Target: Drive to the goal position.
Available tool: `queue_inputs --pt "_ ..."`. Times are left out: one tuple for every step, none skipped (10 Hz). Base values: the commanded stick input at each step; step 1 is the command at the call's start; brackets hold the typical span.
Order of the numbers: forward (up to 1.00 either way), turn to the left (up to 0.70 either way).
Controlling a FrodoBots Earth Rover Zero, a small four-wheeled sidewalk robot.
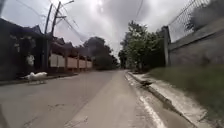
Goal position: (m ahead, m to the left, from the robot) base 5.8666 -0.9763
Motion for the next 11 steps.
queue_inputs --pt "0.70 -0.35" --pt "0.70 -0.35" --pt "0.70 -0.35" --pt "0.70 -0.04" --pt "0.70 0.00" --pt "0.70 0.00" --pt "0.70 0.00" --pt "0.70 0.00" --pt "0.70 0.00" --pt "0.70 0.00" --pt "0.70 0.00"
